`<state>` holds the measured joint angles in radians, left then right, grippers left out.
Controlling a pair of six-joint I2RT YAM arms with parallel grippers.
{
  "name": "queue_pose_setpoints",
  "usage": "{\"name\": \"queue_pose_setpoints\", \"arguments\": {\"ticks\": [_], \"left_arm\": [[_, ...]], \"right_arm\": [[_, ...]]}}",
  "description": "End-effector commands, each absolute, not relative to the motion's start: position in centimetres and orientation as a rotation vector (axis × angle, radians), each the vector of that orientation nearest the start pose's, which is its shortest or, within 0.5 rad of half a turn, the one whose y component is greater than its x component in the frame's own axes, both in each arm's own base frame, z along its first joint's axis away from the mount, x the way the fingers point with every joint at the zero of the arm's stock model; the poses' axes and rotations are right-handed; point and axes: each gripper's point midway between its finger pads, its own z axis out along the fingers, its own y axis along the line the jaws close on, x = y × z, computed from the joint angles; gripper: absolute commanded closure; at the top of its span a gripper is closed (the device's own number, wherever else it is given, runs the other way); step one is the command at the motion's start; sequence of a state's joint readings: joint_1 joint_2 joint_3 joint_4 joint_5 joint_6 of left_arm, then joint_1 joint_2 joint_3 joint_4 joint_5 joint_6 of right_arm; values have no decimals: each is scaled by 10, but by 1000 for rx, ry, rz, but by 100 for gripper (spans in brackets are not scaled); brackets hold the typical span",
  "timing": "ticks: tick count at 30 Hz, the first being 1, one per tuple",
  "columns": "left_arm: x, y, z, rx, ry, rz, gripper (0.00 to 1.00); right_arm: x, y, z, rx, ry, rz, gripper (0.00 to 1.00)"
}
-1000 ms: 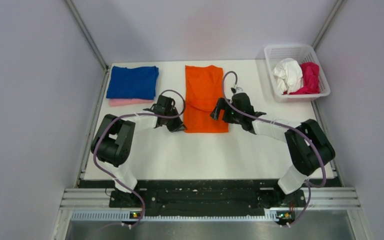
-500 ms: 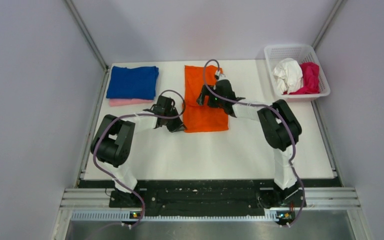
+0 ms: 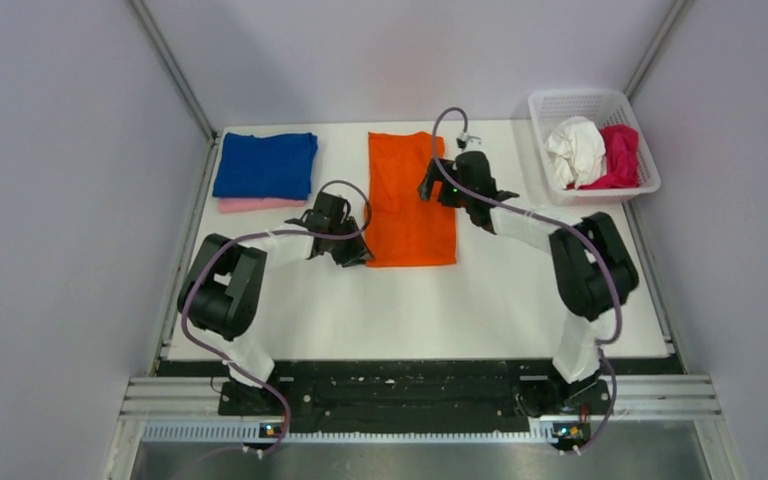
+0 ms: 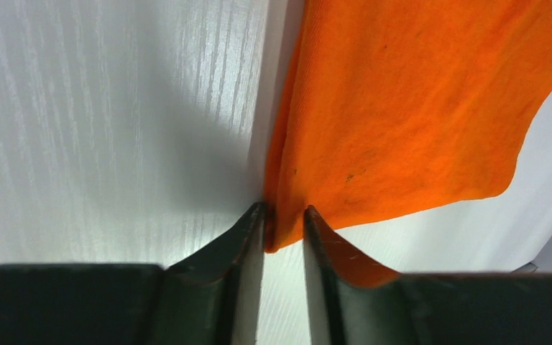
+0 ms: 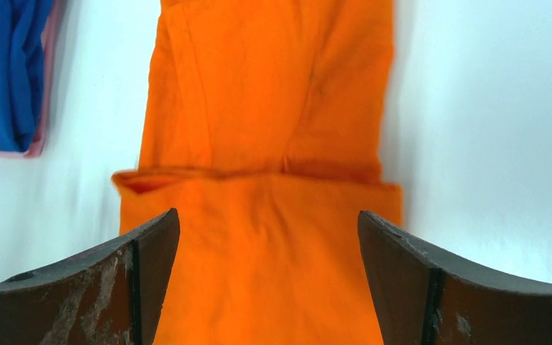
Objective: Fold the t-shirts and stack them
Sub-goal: Fold the folded rectangular tshirt in 1/3 of the way, then grab one side of the 2/3 rectangular tshirt with both arms
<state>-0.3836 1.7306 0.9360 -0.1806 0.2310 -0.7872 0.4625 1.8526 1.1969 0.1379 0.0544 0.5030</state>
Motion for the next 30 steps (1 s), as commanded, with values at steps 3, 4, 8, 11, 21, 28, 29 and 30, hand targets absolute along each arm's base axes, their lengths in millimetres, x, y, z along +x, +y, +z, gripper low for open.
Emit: {"name": "queue_pose_setpoints", "arguments": {"ticks": [3,4,8,11,21,28,29,30], "left_arm": [[303,-187,20,-467,2690,-600,61],[300,-187,18,-470,2689,-605,61],[299,-191,13,-472,2696,-620,63],[302,-199,10,-470,2696,-652,66],[313,-200,5,-460,2698,-614,100],[307,-195,9,-431,2658,-615,100],[304,-195,10,-424,2657,-616,100],[300,-194,11,-414,2656,-616,100]], "right_arm": [[388,199,127,219,2105,525,7],[377,197,120,230,2122,542,7],[344,200,94,216,2220,620,10],[333,205,77,208,2282,654,17],[325,222,33,179,2417,710,46],[315,217,21,193,2466,673,94],[310,217,20,184,2478,682,98],[304,218,21,177,2489,691,100]]}}
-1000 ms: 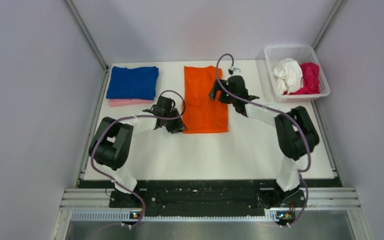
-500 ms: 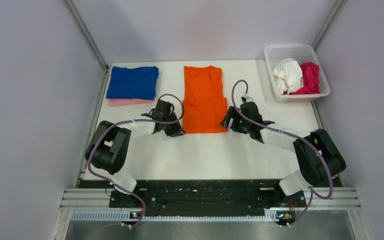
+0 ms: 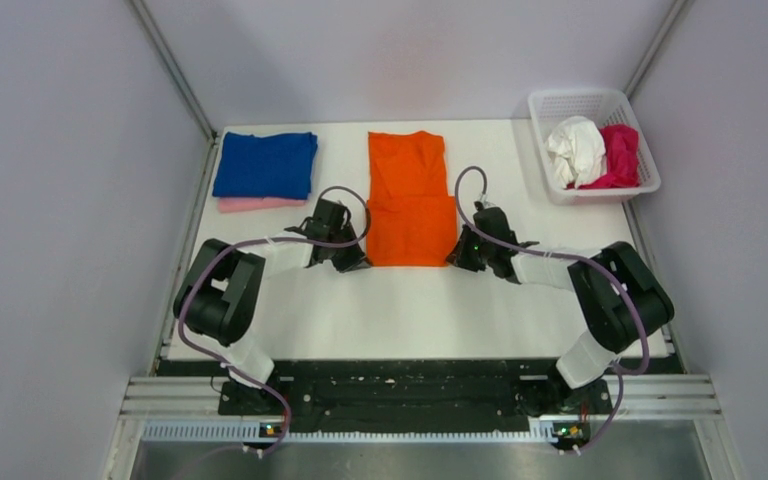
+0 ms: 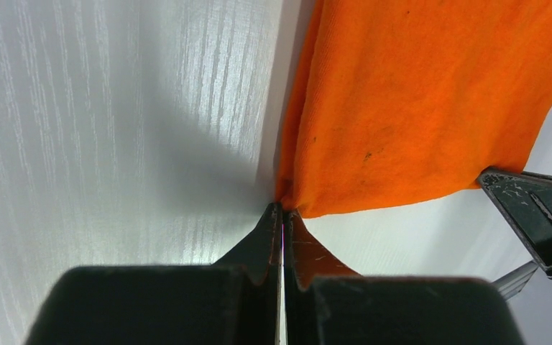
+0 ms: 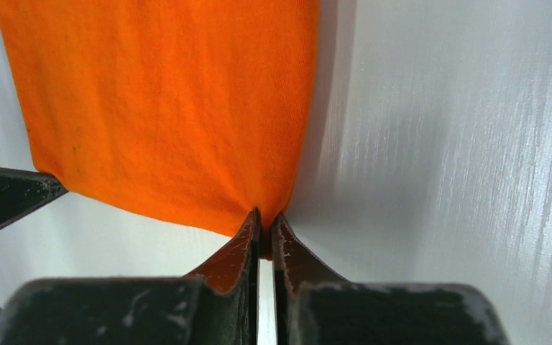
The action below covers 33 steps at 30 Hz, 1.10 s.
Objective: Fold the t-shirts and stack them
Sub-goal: Grab one side of the 2/3 rectangular tshirt with both arms, then fold the long partially folded tshirt into a neat square
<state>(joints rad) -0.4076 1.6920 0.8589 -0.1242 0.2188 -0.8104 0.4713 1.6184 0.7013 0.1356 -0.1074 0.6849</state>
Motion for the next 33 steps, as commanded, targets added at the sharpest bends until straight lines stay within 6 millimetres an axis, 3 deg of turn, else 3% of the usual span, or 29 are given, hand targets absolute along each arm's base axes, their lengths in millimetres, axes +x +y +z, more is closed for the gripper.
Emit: {"name": "queue_pose_setpoints", "arguments": {"ticks": [1,6,9,13,16,20,23,27,29,33], "left_arm": [[294,-193,11,-403,2658,-616,100],[245,-185,7,-342,2692,-633,100],[212,-180,19,-302,2688,-633,100],[173,-182,53,-230,2637,-688,100],[165,-180,86,-222,2539,-762,100],[180,-181,137,-188,2349,-816,100],[214,-177,173,-223,2174,-766,100],[257,-175,212,-258,2072,-643,100],[279,-178,223,-257,2053,-593,100],[322,-180,223,-296,2096,-495,100]], "right_arm": [[297,218,20,166,2501,702,100],[243,221,23,85,2574,803,100],[198,226,31,-16,2631,860,100],[154,243,68,-135,2587,1060,100],[145,250,106,-173,2471,1198,100],[154,259,152,-221,2336,1273,100],[169,263,170,-219,2288,1315,100],[211,249,186,-109,2210,1332,100],[233,241,190,-59,2182,1285,100],[265,228,187,-8,2176,1238,100]]}}
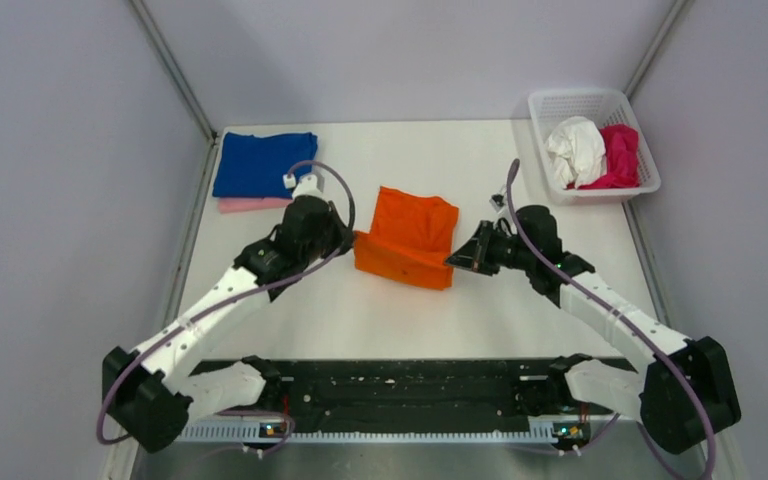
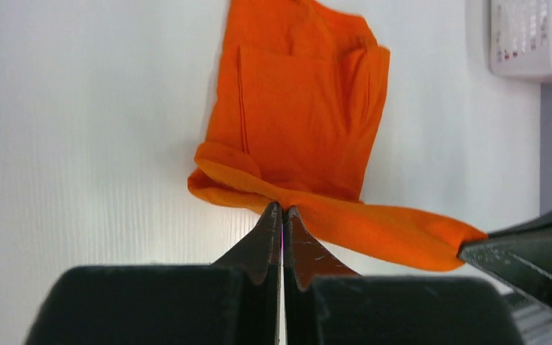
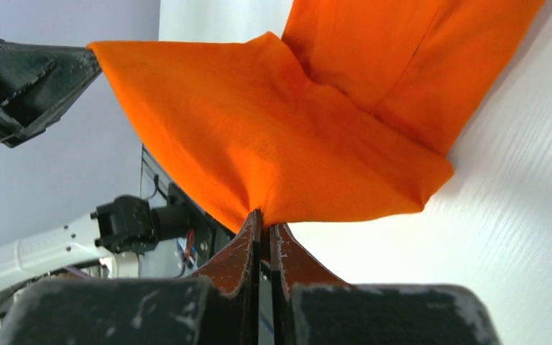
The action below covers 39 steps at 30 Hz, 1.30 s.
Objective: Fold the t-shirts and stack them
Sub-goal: Fold the long partially folded tshirt into a neat square
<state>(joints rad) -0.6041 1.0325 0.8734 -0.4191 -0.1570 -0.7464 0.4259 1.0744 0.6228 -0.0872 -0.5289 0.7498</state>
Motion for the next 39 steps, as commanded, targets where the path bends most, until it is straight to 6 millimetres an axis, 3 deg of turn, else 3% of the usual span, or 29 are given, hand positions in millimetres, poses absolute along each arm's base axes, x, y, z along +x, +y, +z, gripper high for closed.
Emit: {"name": "queue_pose_setpoints", "arguments": {"ticks": [1,7,12,16,22,23,25,26,27,28,29,30,32,36,39], "left_arm": [[332,-179,225,-302,2083,-474,100],[388,-181,225,-327,2093,-506,100],[421,-177,219,-341,2093,-470,100],[442,-170,196,-415,2131,-390,100],[483,-182,171,-432,2154,-400,100],[487,-182,160,-441,2183,-380,100],[502,-186,159,-438,2197,-377,100],[507,-188,155,-432,2200,-374,100],[512,-191,152,-425,2201,-378,85],[517,-192,151,-423,2202,-382,63],[522,-194,148,-415,2207,-392,21],[524,-196,150,-400,2208,-401,4],[524,-197,153,-382,2214,-411,1],[498,-201,141,-323,2285,-456,1],[473,-199,117,-298,2353,-468,1]], "right_arm": [[274,224,186,18,2166,1229,100],[331,192,185,188,2085,1161,100],[361,191,181,182,2087,1160,100],[387,190,164,205,2067,1130,100],[438,178,151,261,2009,1005,100],[446,175,146,270,2003,974,100],[462,165,131,300,2023,896,100],[469,162,126,310,2027,874,87],[474,160,122,323,2035,864,66],[481,159,122,324,2035,862,55],[486,157,122,331,2036,852,44],[490,156,125,331,2032,837,31],[494,153,136,308,2016,807,10],[479,155,153,246,2001,805,2],[455,178,162,137,2001,886,1]]}}
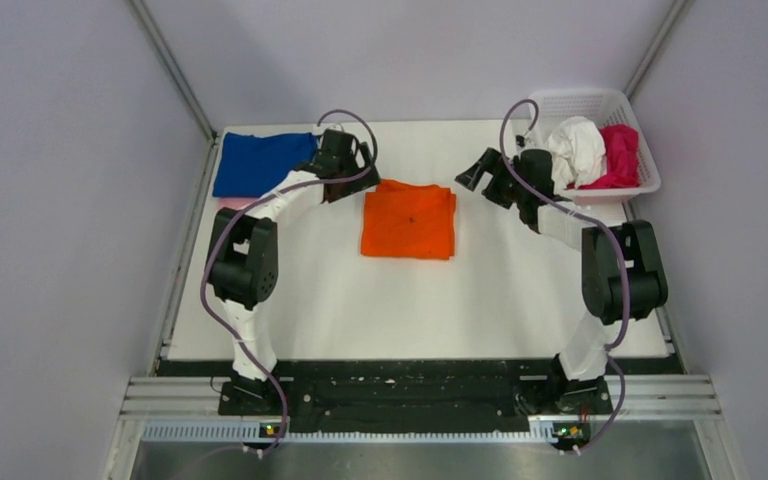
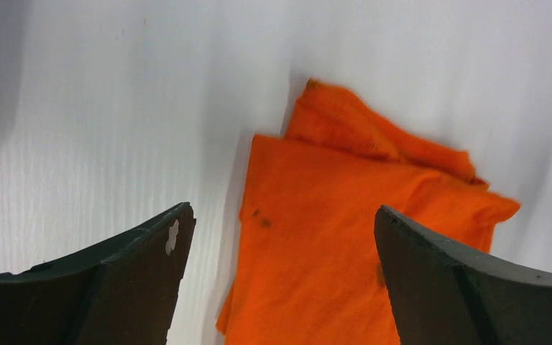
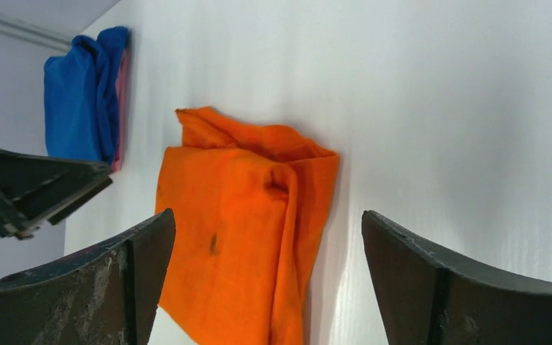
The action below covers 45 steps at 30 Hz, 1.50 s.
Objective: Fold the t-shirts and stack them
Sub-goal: Fold the long partially folded tshirt into a neat square
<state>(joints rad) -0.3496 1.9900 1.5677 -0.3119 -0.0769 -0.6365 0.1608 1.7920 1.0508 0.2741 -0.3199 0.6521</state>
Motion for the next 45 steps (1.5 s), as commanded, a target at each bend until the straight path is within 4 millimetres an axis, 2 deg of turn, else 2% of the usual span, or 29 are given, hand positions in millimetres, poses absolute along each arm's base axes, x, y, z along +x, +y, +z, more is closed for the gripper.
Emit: {"name": "queue_pose_setpoints", "arguments": {"ticks": [1,2,4,6,9,11,14,18,22,26,28,29,30,32,34,35,36,40,45], "left_arm": [[469,-197,112,-300,2362,-465,1],[468,-195,109,-304,2365,-455,1],[470,-191,107,-312,2371,-436,1],[477,-187,105,-331,2365,-425,1],[492,-184,93,-365,2368,-440,7],[498,-192,87,-341,2393,-512,13],[505,-199,77,-326,2417,-553,22],[512,-203,64,-324,2430,-556,28],[517,-208,56,-325,2437,-584,39],[520,-215,55,-315,2434,-632,59],[520,-217,58,-310,2426,-646,74],[520,-219,61,-305,2421,-655,89],[520,-219,63,-305,2415,-659,99],[519,-219,69,-298,2403,-668,100],[515,-218,78,-290,2384,-668,100],[513,-217,85,-286,2369,-669,100],[511,-215,93,-281,2345,-670,100],[497,-209,118,-252,2272,-654,100],[483,-215,159,-153,2157,-688,100]], "right_arm": [[447,190,164,88,1998,929,1],[441,199,164,39,2002,942,1],[438,207,158,-17,2042,871,1],[442,205,151,-50,2085,740,1],[449,205,144,-55,2105,682,1],[456,208,139,-62,2116,677,2],[468,214,131,-89,2130,653,9],[482,218,116,-95,2156,611,17],[493,223,106,-98,2162,613,22],[499,232,99,-128,2162,645,32],[501,237,96,-138,2159,663,38],[502,239,96,-140,2157,675,43],[502,241,94,-138,2157,686,50],[501,246,93,-142,2158,720,72],[498,248,96,-144,2152,747,85],[497,247,101,-139,2143,746,95],[497,244,102,-124,2143,732,99],[487,238,126,-116,2100,716,100],[466,232,154,-127,2047,740,100]]}}
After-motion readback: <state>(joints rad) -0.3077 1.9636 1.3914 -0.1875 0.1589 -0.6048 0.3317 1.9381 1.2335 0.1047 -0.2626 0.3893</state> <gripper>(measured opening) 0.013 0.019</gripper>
